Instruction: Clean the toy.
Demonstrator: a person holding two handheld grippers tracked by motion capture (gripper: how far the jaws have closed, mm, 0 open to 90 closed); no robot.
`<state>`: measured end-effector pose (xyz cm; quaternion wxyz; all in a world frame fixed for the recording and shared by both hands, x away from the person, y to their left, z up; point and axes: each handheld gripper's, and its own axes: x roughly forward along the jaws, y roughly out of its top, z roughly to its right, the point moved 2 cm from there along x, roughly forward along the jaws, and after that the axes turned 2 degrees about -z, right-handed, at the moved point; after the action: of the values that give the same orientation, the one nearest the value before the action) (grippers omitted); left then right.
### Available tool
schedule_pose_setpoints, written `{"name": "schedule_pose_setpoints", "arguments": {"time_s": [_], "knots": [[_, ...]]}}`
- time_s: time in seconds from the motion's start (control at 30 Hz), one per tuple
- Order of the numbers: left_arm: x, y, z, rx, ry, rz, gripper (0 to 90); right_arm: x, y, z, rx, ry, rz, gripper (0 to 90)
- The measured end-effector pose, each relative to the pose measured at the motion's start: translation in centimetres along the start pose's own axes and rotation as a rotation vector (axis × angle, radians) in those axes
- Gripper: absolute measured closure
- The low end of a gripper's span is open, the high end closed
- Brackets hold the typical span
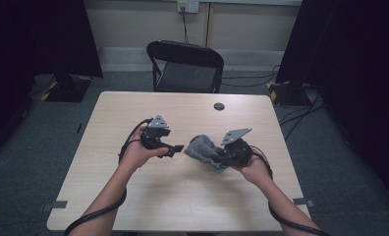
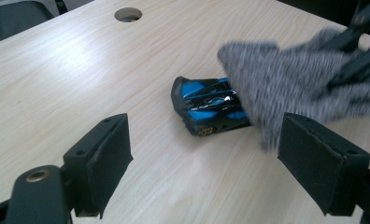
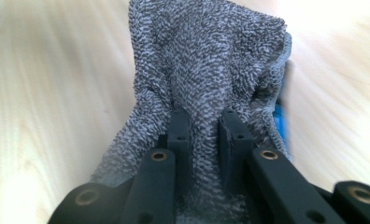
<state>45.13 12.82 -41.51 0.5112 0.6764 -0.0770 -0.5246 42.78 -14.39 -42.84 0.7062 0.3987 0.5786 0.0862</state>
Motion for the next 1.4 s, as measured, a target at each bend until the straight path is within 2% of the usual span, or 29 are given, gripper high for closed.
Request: {"name": "schedule_pose_setpoints", "arguments": {"time_s": [0.07, 0.1, 0.13, 0.17, 0.3, 0.37, 0.4, 0.43, 0.53, 0.6, 0.67, 0.73, 0.87, 0.9, 1.0, 1.03, 1.07, 1.13, 1.23, 1.33, 1.37, 1.4], "knots": [[-0.5, -0.4, -0.2, -0.002, 0.0, 0.004, 16.7, 1.1, 0.5, -1.0, -0.015, 0.028, -0.012, 77.0], [-0.5, -0.4, -0.2, -0.002, 0.0, 0.004, 16.7, 1.1, 0.5, -1.0, -0.015, 0.028, -0.012, 77.0], [-0.9, -0.8, -0.4, -0.009, -0.003, 0.011, 16.7, 2.2, 1.0, -2.0, -0.046, 0.049, -0.026, 76.8], [-0.9, -0.8, -0.4, -0.009, -0.003, 0.011, 16.7, 2.8, 1.1, -2.4, -0.052, 0.068, -0.032, 76.8], [-1.2, -1.8, -0.5, 0.008, -0.028, 0.027, 17.3, 4.9, 1.8, -3.8, -0.081, 0.116, -0.04, 76.8], [-1.2, -2.1, -0.5, 0.014, -0.035, 0.02, 18.4, 5.4, 2.0, -4.1, -0.086, 0.123, -0.043, 76.8], [-1.0, -2.9, -0.3, 0.038, -0.04, 0.003, 18.5, 6.3, 2.3, -4.7, -0.09, 0.143, -0.038, 76.5], [-1.0, -3.2, -0.3, 0.045, -0.036, 0.002, 19.0, 6.8, 2.5, -5.0, -0.092, 0.15, -0.04, 76.3], [-0.8, -4.3, -0.2, 0.042, -0.071, 0.0, 19.6, 8.2, 2.9, -5.6, -0.111, 0.163, -0.051, 76.2], [-0.8, -5.0, -0.2, 0.074, -0.075, -0.016, 19.7, 9.0, 3.0, -6.0, -0.115, 0.17, -0.06, 75.7], [-0.8, -5.7, -0.2, 0.081, -0.092, -0.029, 21.1, 9.5, 3.2, -6.1, -0.116, 0.175, -0.062, 74.4], [-0.7, -6.3, -0.3, 0.093, -0.089, -0.039, 24.1, 9.9, 3.2, -6.1, -0.114, 0.177, -0.06, 71.5], [-0.6, -6.9, -0.1, 0.101, -0.105, -0.041, 27.8, 10.0, 3.1, -5.9, -0.094, 0.183, -0.054, 66.3], [-0.4, -7.1, 0.2, 0.118, -0.121, -0.05, 28.9, 9.8, 3.0, -5.7, -0.083, 0.171, -0.048, 59.5], [0.2, -7.1, 0.9, 0.15, -0.147, -0.076, 32.6, 9.1, 2.8, -5.3, -0.058, 0.168, -0.025, 51.3], [0.2, -7.1, 0.9, 0.15, -0.147, -0.076, 33.9, 9.1, 2.8, -5.3, -0.058, 0.168, -0.025, 51.3], [0.3, -7.1, 1.1, 0.153, -0.156, -0.081, 34.8, 8.2, 2.5, -5.0, -0.032, 0.168, 0.01, 44.3], [0.9, -7.0, 1.4, 0.163, -0.169, -0.092, 35.1, 7.4, 2.0, -4.7, -0.012, 0.167, 0.034, 40.5], [1.3, -7.0, 1.5, 0.163, -0.173, -0.092, 35.3, 6.3, 1.1, -4.0, -0.018, 0.133, 0.065, 32.6], [1.4, -7.0, 1.6, 0.16, -0.172, -0.095, 34.8, 5.3, 0.2, -2.9, 0.025, 0.123, 0.076, 33.4], [1.4, -7.1, 1.6, 0.16, -0.172, -0.096, 34.6, 5.0, -0.1, -2.6, 0.049, 0.137, 0.07, 34.6], [1.3, -7.1, 1.6, 0.162, -0.169, -0.099, 34.5, 4.8, -0.2, -2.3, 0.075, 0.146, 0.057, 31.5]]}}
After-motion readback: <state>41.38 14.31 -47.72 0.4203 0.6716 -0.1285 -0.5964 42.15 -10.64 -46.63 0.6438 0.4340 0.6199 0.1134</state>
